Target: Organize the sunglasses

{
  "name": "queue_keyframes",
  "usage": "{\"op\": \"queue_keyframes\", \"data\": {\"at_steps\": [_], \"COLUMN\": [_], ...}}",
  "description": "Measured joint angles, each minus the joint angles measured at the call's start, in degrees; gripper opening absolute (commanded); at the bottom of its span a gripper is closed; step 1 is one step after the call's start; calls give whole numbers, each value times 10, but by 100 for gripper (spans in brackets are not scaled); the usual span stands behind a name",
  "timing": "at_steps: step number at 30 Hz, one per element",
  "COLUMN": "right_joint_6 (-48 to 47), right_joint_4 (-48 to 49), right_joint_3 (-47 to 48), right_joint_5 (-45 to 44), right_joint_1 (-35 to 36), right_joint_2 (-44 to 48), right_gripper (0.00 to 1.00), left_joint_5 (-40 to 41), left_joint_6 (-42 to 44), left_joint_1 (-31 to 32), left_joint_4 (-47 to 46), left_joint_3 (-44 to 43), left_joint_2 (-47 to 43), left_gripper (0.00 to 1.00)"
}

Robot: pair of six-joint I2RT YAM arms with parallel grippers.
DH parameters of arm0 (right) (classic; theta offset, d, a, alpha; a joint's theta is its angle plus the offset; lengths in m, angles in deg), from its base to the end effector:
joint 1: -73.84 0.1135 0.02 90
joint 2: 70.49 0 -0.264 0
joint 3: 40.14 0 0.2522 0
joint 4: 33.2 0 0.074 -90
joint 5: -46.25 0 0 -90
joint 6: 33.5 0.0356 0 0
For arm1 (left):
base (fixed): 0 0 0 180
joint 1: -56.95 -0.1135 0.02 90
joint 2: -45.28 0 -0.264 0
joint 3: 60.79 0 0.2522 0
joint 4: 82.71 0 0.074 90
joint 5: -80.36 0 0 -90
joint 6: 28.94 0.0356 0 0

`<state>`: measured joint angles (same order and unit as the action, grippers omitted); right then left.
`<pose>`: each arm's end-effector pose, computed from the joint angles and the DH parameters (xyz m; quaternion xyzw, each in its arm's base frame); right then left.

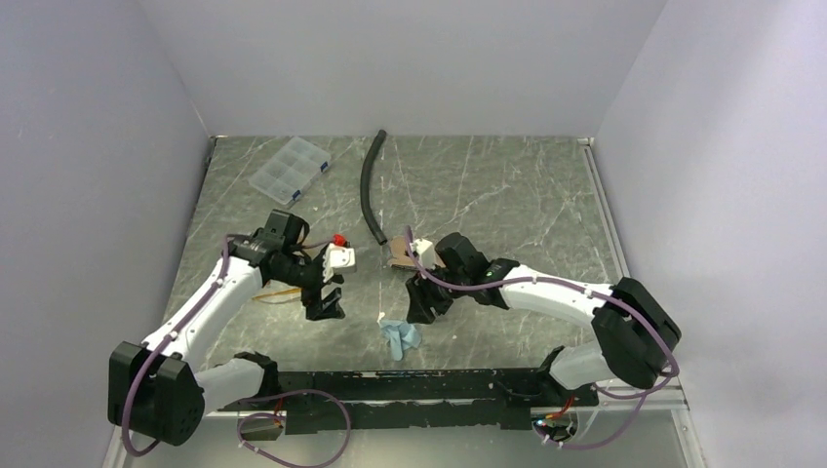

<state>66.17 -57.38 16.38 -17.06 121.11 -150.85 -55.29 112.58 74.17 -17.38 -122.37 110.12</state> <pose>0.1764 0.2145 0.1932 -0.3710 0.8333 0.3556 0.2037 0.1793 -0.0822 0.2460 0.5707 0.7069 -0.3137 0.2760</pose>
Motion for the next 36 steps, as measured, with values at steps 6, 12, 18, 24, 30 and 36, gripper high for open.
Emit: {"op": "queue_keyframes", "data": {"at_steps": [6, 12, 18, 24, 30, 36], "right_joint_6": [43, 89, 111, 139, 214, 256], "right_joint_4": [34, 124, 200, 228, 302, 361], "right_joint_3": [-65, -159, -243, -263, -340, -402], "right_joint_5": [-22, 9, 24, 21, 5, -65], "right_joint_1": [0, 3, 7, 7, 27, 75], "right_joint_2": [13, 41, 118, 147, 199, 241], "right_gripper": [56, 56, 55, 52, 52, 52], "left_joint_5": [13, 70, 115, 148, 193, 210], "left_joint_6": [-16, -45, -46, -31, -30, -35], "left_joint_1": [39, 146, 246, 310, 372, 371], "left_joint_4": [-32, -109, -172, -196, -243, -273], "left_joint_3": [7, 18, 26, 21, 46, 61], "left_joint_2": [5, 50, 119, 171, 146, 105], "left_gripper": [83, 80, 81, 82, 83, 82]}}
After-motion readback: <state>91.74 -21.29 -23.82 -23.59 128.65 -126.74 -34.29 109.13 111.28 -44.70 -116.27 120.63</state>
